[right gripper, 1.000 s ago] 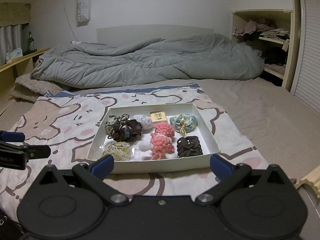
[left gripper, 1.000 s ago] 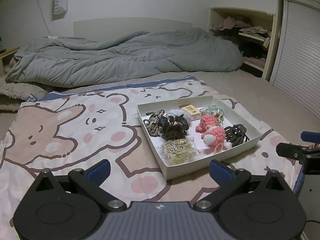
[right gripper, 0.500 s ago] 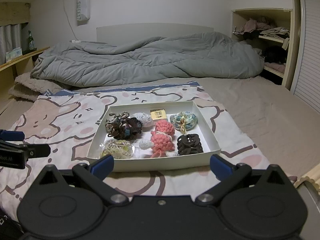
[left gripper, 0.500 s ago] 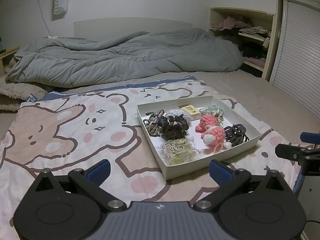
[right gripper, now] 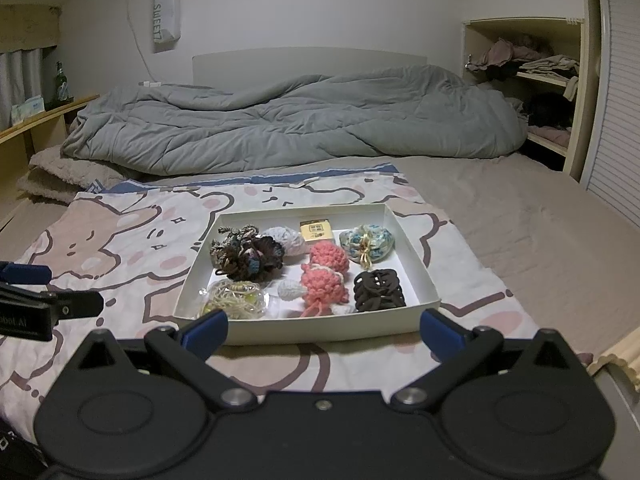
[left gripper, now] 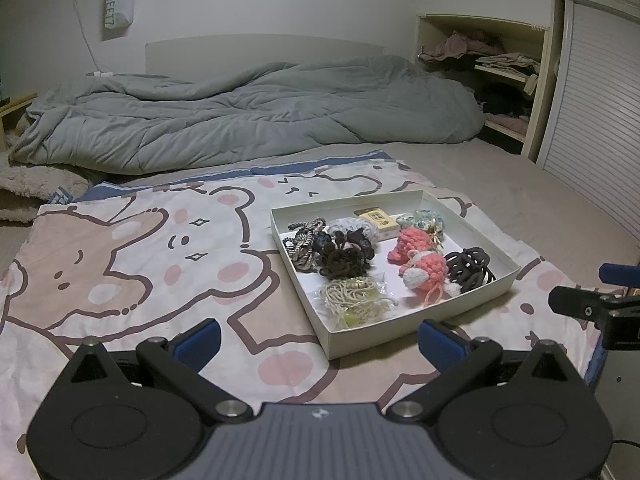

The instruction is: Organize objects

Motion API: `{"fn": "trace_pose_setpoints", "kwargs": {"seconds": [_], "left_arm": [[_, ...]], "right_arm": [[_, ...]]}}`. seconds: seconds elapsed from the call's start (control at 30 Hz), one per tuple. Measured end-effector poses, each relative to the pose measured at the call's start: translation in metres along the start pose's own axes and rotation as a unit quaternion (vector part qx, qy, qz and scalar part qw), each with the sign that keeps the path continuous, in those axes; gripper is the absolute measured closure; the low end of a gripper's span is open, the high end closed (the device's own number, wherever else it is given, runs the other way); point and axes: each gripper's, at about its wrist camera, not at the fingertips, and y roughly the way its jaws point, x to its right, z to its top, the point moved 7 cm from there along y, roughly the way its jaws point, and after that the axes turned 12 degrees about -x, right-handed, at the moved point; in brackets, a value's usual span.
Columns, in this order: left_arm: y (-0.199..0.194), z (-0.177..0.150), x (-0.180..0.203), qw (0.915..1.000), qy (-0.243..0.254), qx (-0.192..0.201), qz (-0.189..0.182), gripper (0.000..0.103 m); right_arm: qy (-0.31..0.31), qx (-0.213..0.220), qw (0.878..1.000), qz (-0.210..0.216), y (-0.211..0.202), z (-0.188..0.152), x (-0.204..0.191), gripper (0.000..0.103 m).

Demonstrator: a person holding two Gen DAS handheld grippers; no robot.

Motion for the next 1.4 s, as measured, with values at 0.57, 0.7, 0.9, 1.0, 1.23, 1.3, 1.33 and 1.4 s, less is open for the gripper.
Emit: {"fn": "trace_pose_setpoints", "kwargs": {"seconds": [0.57, 0.7, 0.9, 1.0, 1.23, 1.3, 1.33, 1.4], "left_arm": [[-0.0001, 0.0005, 0.0003, 1.0000, -0.001, -0.001, -0.001, 0.000], [0.0003, 0.0008, -0.0007, 1.0000, -0.002, -0.002, 0.000, 0.000], [0.0011, 0.0005, -0.0012, 1.0000, -0.004, -0.003, -0.001, 0.000], [0.0010, 0.0005, -0.0010, 1.0000, -0.004, -0.002, 0.001, 0.000], [0.0011, 0.0006, -0.0010, 1.0000, -0.004, -0.002, 0.001, 0.000], [0.0014, 0.0006, -0.0011, 1.0000, -0.005, -0.003, -0.001, 0.000], [0.0014, 0.0008, -0.0010, 1.0000, -0.005, -0.003, -0.001, 0.000], [0.0011, 0.0006, -0.0010, 1.0000, -0.006, -0.003, -0.001, 0.000]], "right_arm": [[0.000, 0.000, 1.000, 0.003, -0.0012, -0.0010, -0.0016, 0.000], [0.000, 0.000, 1.000, 0.003, -0.0016, -0.0009, -0.0016, 0.000], [0.000, 0.000, 1.000, 0.002, -0.0022, -0.0006, -0.0018, 0.000], [0.001, 0.001, 1.000, 0.003, -0.0029, 0.0001, -0.0018, 0.000], [0.002, 0.001, 1.000, 0.008, -0.0052, 0.0008, -0.0005, 0.000], [0.002, 0.001, 1.000, 0.008, -0.0055, 0.0010, -0.0003, 0.000], [0.002, 0.002, 1.000, 0.007, -0.0056, 0.0010, -0.0002, 0.000], [0.003, 0.002, 1.000, 0.009, -0.0060, 0.0017, 0.0008, 0.000]]}}
